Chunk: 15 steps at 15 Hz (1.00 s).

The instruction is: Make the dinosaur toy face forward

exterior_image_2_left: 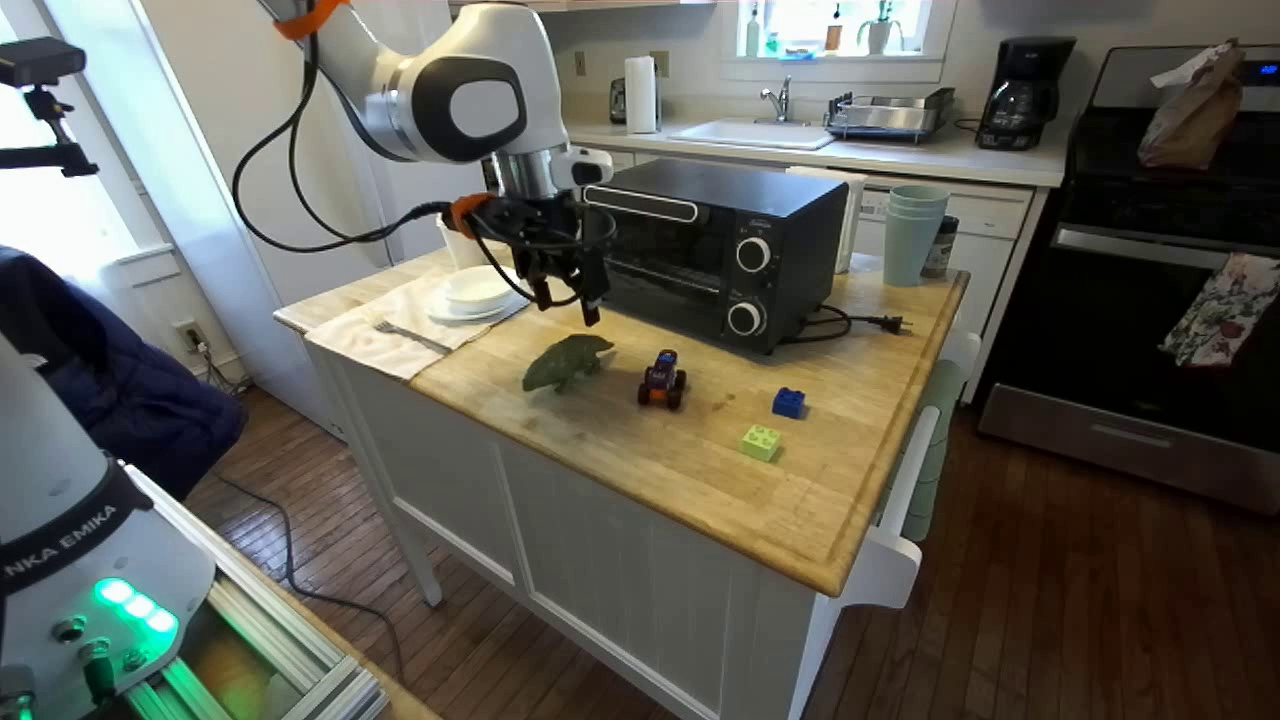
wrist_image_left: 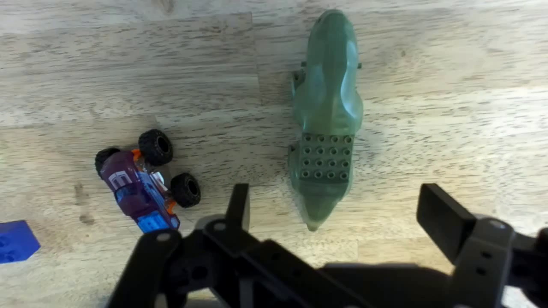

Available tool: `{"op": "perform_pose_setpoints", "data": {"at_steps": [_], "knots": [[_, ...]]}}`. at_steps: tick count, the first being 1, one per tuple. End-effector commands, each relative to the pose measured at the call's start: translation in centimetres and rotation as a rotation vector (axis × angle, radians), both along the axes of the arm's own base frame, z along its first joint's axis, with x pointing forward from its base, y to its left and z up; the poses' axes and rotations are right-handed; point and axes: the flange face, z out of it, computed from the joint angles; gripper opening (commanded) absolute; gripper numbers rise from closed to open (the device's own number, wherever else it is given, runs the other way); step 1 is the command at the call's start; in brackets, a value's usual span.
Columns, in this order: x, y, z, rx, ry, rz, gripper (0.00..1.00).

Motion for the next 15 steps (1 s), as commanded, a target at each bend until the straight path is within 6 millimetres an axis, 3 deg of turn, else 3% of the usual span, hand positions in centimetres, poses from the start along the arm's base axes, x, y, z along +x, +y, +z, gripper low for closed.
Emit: {"op": "perform_pose_setpoints", "data": {"at_steps": [1,10,11,15], "knots": [[-2.4,0.0,3.3,-0.005,-0.038,-0.009,1.0],[-5.8,0.4,8.1,-0.018,-0.106,-0.006,1.0],[-4.3,0.4,7.0,0.003,-0.087,-0.011,1.0],[-5.1,0.4,7.9,-0.001,-0.104,-0.01,1.0]]}}
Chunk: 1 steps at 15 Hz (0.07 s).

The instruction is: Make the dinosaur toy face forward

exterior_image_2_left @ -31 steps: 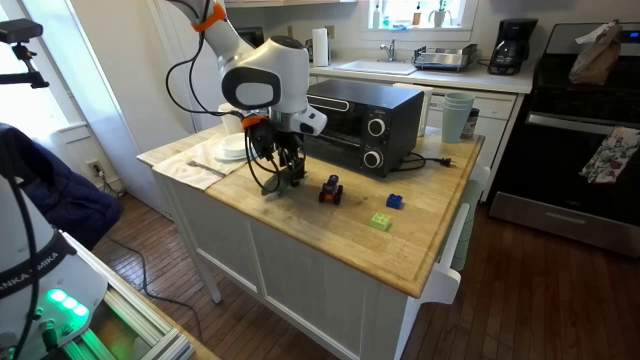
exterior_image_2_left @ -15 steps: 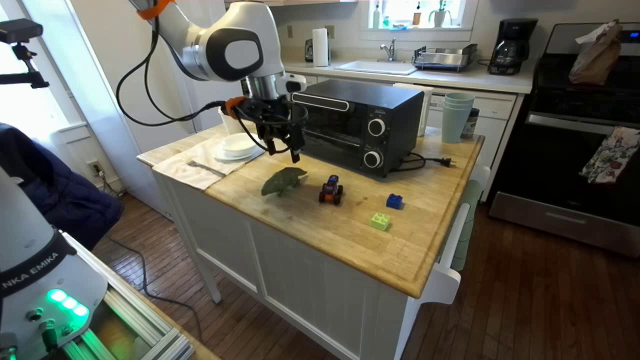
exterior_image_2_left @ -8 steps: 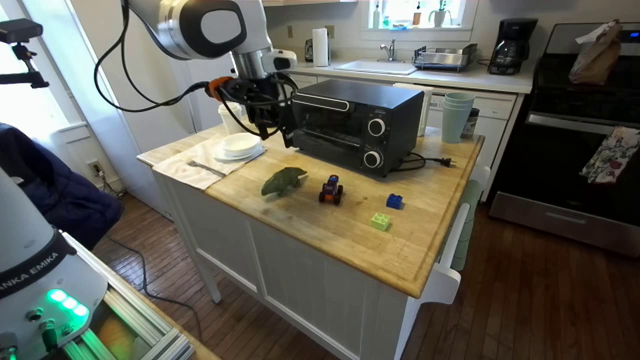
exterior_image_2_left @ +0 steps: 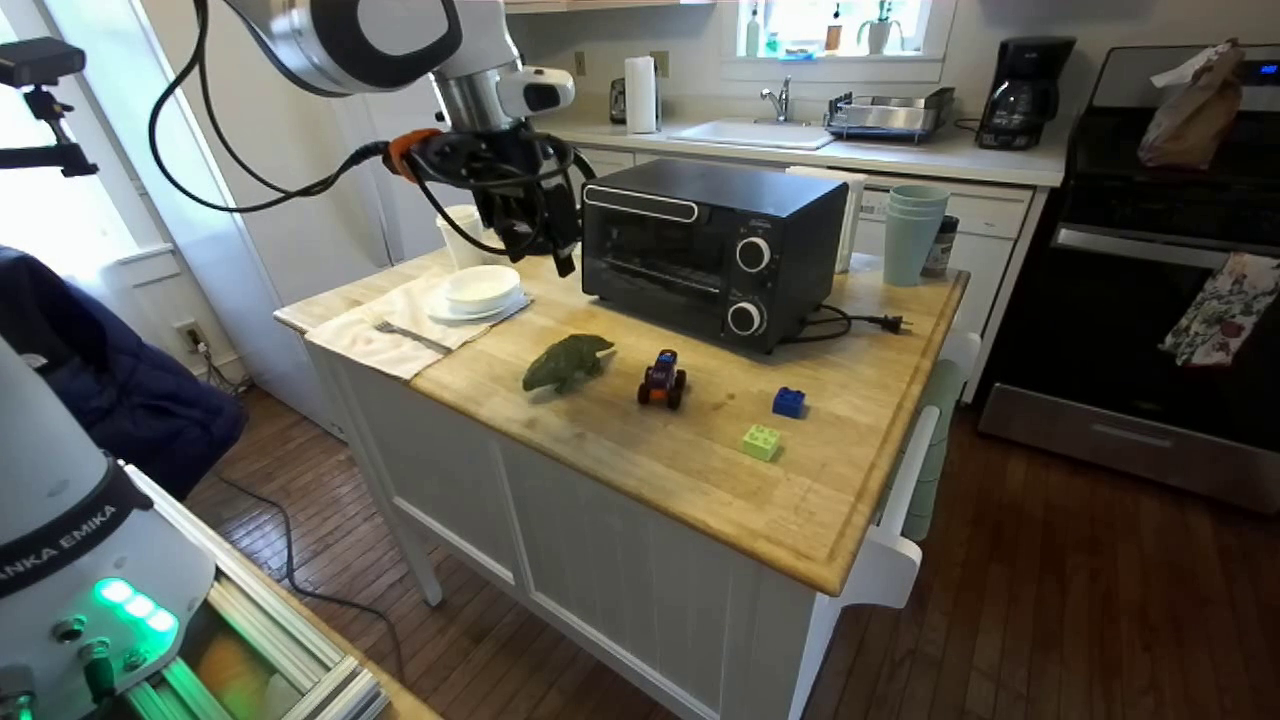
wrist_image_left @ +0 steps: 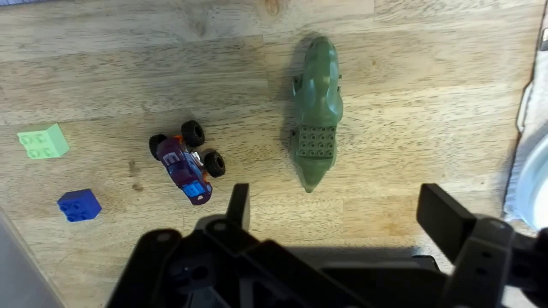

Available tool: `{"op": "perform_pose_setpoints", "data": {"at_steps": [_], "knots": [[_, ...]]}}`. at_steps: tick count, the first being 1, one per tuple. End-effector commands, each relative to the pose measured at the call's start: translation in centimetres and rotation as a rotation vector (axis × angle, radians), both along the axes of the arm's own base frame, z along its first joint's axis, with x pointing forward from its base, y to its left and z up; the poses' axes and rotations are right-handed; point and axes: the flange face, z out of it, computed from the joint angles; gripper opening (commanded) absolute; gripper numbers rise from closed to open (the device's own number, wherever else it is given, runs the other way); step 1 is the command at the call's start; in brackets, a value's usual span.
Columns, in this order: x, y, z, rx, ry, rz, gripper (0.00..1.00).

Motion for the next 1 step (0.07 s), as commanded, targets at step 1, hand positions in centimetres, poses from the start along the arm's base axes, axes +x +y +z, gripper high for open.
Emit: {"op": "perform_pose_setpoints", "data": {"at_steps": [1], "knots": [[-0.02,0.0,0.01,0.0,0.001,0.0,1.0]]}}
